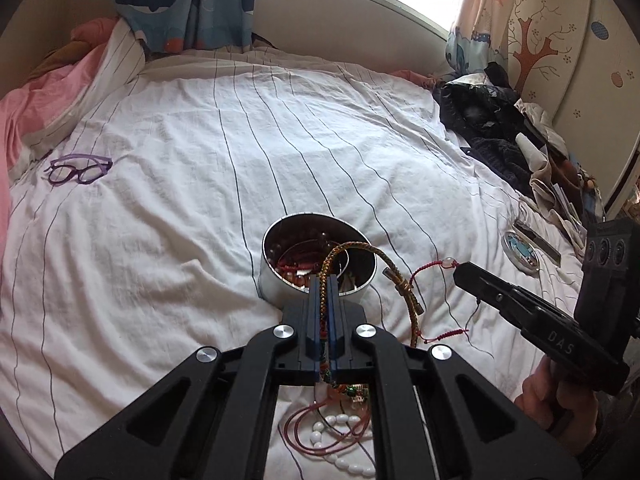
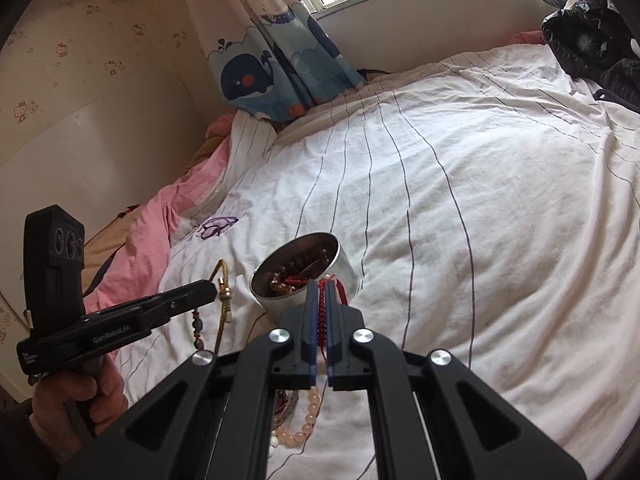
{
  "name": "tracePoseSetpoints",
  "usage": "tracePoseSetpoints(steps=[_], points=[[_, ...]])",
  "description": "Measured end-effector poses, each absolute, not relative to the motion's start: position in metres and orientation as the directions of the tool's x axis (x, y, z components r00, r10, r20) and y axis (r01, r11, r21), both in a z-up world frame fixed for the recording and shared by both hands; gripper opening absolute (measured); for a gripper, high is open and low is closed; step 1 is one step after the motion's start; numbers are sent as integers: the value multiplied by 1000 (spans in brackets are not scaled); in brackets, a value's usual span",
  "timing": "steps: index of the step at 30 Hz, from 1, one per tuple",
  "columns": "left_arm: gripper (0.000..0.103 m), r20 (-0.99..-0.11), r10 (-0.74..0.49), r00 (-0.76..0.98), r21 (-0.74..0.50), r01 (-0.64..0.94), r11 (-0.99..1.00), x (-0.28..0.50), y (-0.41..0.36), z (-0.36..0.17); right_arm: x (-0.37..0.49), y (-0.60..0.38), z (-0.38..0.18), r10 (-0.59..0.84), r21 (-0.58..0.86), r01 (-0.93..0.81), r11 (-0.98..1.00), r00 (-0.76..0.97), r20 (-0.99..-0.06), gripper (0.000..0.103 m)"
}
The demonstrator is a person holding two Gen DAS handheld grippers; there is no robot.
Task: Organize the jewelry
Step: 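Lift gold chain bracelet over the tin with left tool while right tool carries red bracelet, then open both tools over the tin to drop the gold and red bracelets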
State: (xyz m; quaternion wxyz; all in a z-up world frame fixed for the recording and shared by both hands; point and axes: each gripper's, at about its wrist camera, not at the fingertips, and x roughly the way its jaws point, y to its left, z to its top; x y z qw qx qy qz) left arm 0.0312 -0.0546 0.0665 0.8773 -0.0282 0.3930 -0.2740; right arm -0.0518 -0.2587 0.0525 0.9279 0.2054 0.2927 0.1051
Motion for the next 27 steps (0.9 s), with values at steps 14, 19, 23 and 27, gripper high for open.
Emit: tracePoseSetpoints(steps=[14, 19, 23, 27], points=[[3, -689, -446, 571, -238, 403, 884, 84, -80, 64, 3, -243, 88, 406, 429, -215, 878, 807, -428, 4], [4, -751, -440, 492, -262, 391, 883, 104, -89, 40, 33, -234, 68, 428, 429, -215, 878, 755, -497, 4], [10, -758, -417, 501, -251, 367, 896, 98, -79, 40, 45, -230, 39, 457, 466, -191, 864, 685, -568, 5], [18, -747, -419, 516, -256, 358, 898, 89, -67, 50, 40, -232, 35, 462, 482, -177, 858, 676, -573, 24]])
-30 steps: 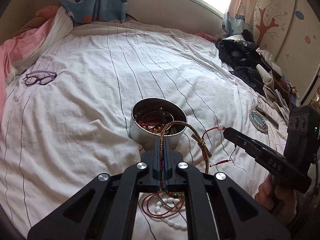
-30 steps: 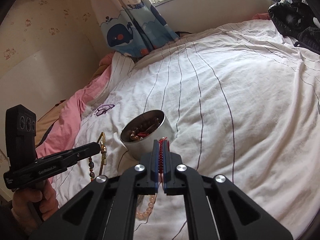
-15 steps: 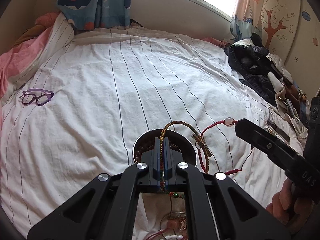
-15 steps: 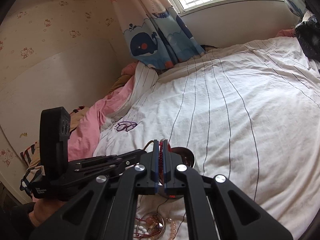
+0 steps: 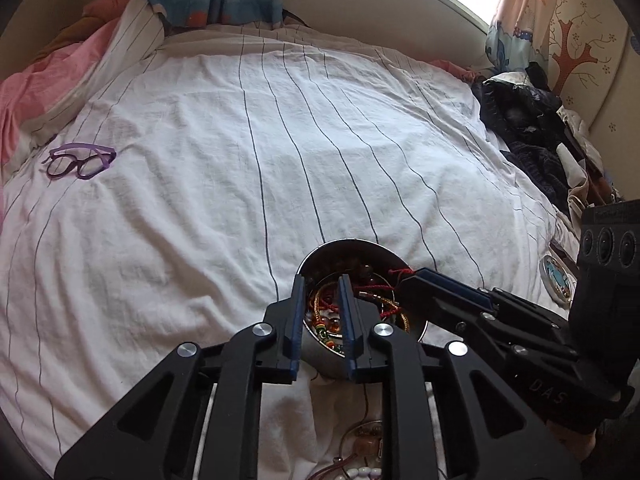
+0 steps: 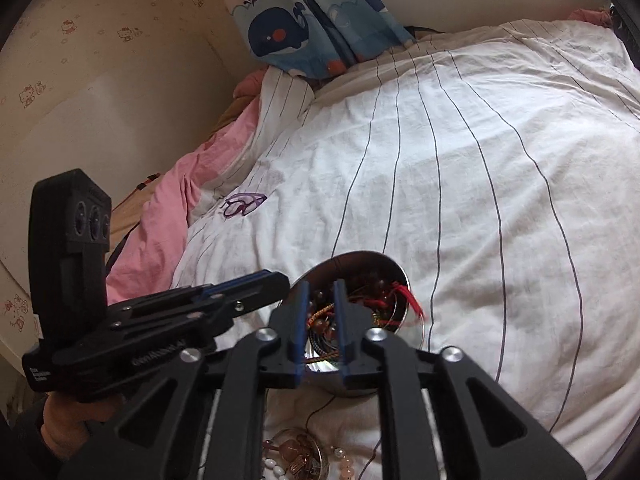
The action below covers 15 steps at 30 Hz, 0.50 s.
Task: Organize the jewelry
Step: 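Open both tools over the tin to drop the gold and red bracelets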
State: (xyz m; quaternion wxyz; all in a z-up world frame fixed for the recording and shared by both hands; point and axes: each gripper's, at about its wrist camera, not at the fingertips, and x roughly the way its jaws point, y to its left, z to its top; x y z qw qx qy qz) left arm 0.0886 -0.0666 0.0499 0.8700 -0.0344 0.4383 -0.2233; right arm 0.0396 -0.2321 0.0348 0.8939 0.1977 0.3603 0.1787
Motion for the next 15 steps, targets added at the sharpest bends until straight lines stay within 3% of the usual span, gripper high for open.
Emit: tracePoseSetpoints(steps=[3, 11, 15], points=[[19, -745, -418, 520, -243, 371, 896, 75, -59, 55, 20, -238, 42, 440, 465, -170, 869, 697, -566, 24], [20, -782, -407, 472, -229, 389, 892, 38, -43, 40, -22, -249, 16, 372, 436, -72, 897, 655, -658, 24], [26, -785, -408, 466, -222, 403, 888, 29, -39, 36, -27, -251, 31, 313, 404, -58, 913, 735, -602, 24]])
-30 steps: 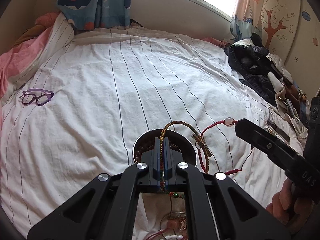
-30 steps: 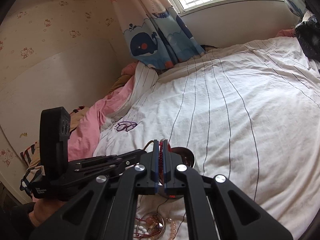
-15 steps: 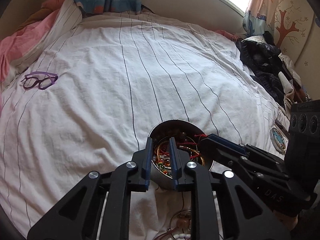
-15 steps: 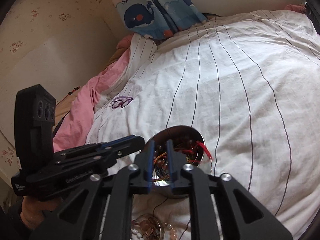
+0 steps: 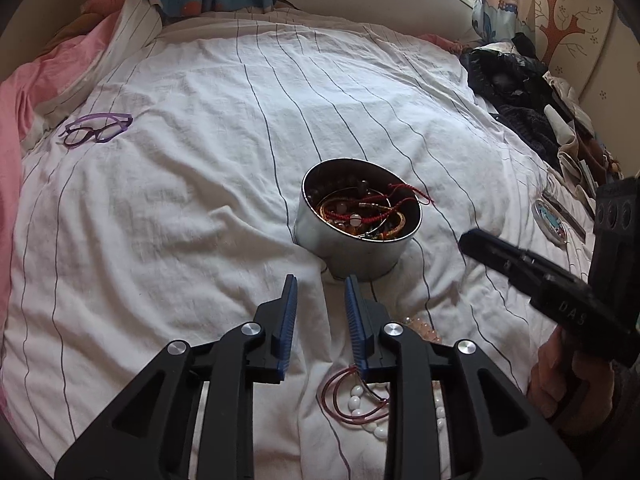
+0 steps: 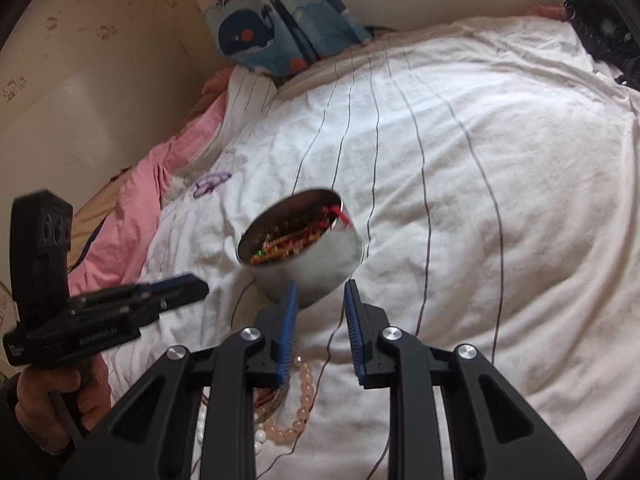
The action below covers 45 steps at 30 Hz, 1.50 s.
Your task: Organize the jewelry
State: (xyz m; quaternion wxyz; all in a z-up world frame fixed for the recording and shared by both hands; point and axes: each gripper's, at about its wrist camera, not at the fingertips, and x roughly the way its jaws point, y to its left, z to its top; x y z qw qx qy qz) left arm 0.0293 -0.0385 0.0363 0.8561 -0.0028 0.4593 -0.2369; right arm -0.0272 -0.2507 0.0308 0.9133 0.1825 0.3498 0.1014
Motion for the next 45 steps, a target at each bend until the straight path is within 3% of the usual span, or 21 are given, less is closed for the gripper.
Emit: tracePoseSetpoints(steps=[2, 5, 8, 12, 16, 22, 28, 30, 33, 41, 45], points=[[28, -786, -409, 463, -230, 395, 889, 30, -35, 35, -10, -255, 31, 293, 398, -25, 917, 720, -629, 28], [29, -780, -421, 464, -238, 402, 884, 29, -34, 37, 18, -269, 12, 414, 567, 11, 823, 673, -613, 28], [33, -781, -423, 460, -239, 404, 883, 31, -34, 38, 32, -268, 9, 450, 600, -9, 800, 672, -589, 28], [34, -791, -419, 446, -240, 404, 883, 34, -33, 33, 34, -237, 26, 442, 494, -134, 859, 681, -584, 28], [35, -807, -407, 427, -231, 405, 884, 37, -34, 28, 53, -208, 11, 472, 450, -191, 872, 569, -673, 28], [38, -825, -389, 409, -189, 449, 873, 34, -40, 28, 20, -230, 38, 437, 452, -162, 877, 659, -612, 29], [38, -847, -382, 370, -134, 547, 827, 17, -57, 24, -34, -233, 14, 309, 304, -118, 945, 618, -723, 30], [38, -852, -380, 361, -120, 571, 812, 9, -61, 22, -40, -230, 4, 336, 332, -121, 936, 593, -732, 19], [38, -850, -372, 373, -111, 563, 819, 3, -55, 24, -42, -211, 9, 370, 320, -193, 928, 591, -717, 10], [39, -813, -404, 419, -181, 478, 859, 6, -13, 39, -45, -183, -11, 309, 222, -225, 949, 502, -808, 9], [40, -803, -414, 428, -182, 486, 855, 1, -12, 44, -52, -184, 1, 289, 194, -225, 955, 549, -784, 3]])
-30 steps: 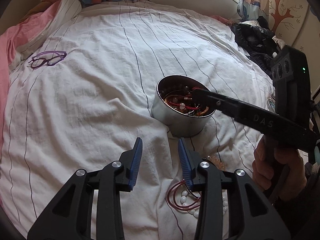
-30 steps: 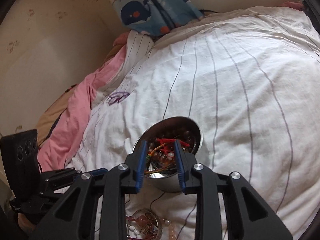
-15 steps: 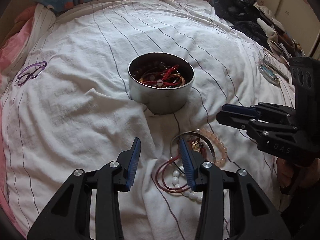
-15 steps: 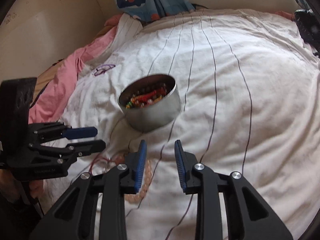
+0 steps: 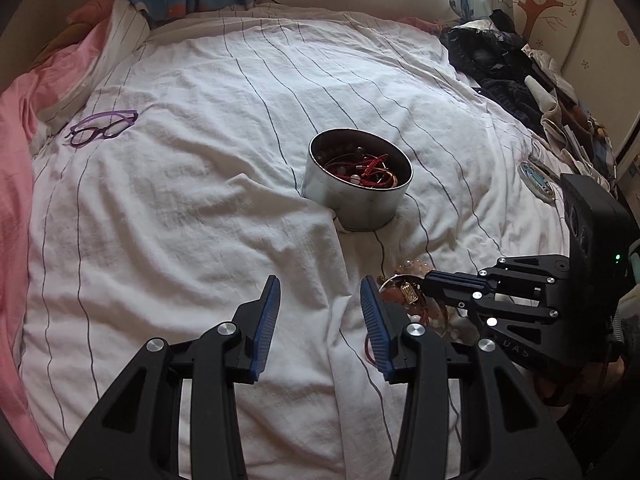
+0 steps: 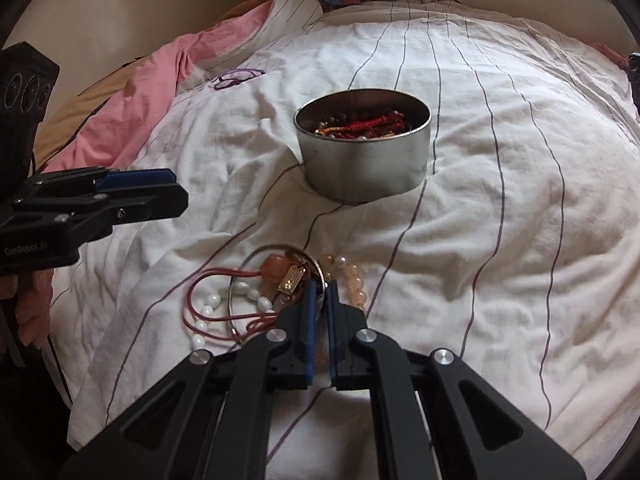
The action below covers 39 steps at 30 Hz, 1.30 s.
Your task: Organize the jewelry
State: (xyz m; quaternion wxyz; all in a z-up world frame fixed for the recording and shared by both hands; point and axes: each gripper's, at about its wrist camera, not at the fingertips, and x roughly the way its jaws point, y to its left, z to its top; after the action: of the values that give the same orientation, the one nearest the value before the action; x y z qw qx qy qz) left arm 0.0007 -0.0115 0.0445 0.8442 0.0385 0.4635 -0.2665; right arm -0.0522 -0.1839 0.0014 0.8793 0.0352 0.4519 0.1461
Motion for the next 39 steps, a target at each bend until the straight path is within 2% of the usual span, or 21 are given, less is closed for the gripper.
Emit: tracePoseSetpoints(steps=[8, 11, 14, 22, 23, 24, 25, 26, 30, 32, 33, 34, 37, 38, 39], points=[[43, -800, -444, 404, -197, 521, 830, -7, -21, 44, -65, -211, 32, 217, 161, -145, 976, 654, -724, 3], [45, -803, -462, 377, -200, 559, 805, -10, -36, 42, -67, -230, 35, 294, 285, -126, 950, 665, -687, 3], [45, -813, -465, 350, -185, 601, 777, -16, -56, 37, -75, -236, 48, 235, 238, -98, 966, 714, -659, 3], [46, -861, -389, 328, -82, 666, 741, -27, -91, 17, -65, -251, 23, 131, 166, -9, 986, 658, -742, 3], [40, -868, -378, 323, -76, 665, 743, -25, -91, 13, -64, -251, 19, 128, 161, -8, 987, 648, -751, 3], [20, -875, -369, 314, -75, 665, 743, -24, -92, 10, -63, -252, 16, 122, 155, -4, 988, 641, -758, 3], [13, -882, -356, 310, -64, 668, 741, -24, -92, 6, -61, -251, 12, 123, 153, -5, 988, 623, -772, 4], [3, -883, -352, 311, -55, 676, 735, -24, -93, 5, -58, -250, 8, 131, 158, -9, 987, 607, -784, 5], [2, -866, -397, 302, -75, 708, 703, -30, -93, 15, -59, -253, 7, 114, 150, 9, 989, 611, -783, 6], [2, -839, -439, 321, -107, 693, 712, -28, -85, 29, -59, -255, 6, 95, 138, 24, 990, 609, -787, 16], [2, -824, -456, 337, -122, 680, 723, -25, -79, 35, -59, -256, 3, 90, 134, 30, 990, 596, -798, 27], [2, -808, -473, 351, -137, 669, 730, -23, -74, 40, -57, -255, -3, 83, 123, 32, 992, 575, -814, 30], [2, -781, -490, 386, -163, 632, 758, -16, -63, 47, -54, -247, -15, 57, 69, 4, 998, 530, -846, 28], [2, -783, -485, 390, -165, 622, 766, -13, -62, 46, -54, -245, -14, 61, 67, -8, 998, 528, -847, 24], [2, -789, -477, 386, -163, 618, 769, -11, -62, 44, -54, -244, -12, 70, 75, -12, 997, 530, -845, 11]])
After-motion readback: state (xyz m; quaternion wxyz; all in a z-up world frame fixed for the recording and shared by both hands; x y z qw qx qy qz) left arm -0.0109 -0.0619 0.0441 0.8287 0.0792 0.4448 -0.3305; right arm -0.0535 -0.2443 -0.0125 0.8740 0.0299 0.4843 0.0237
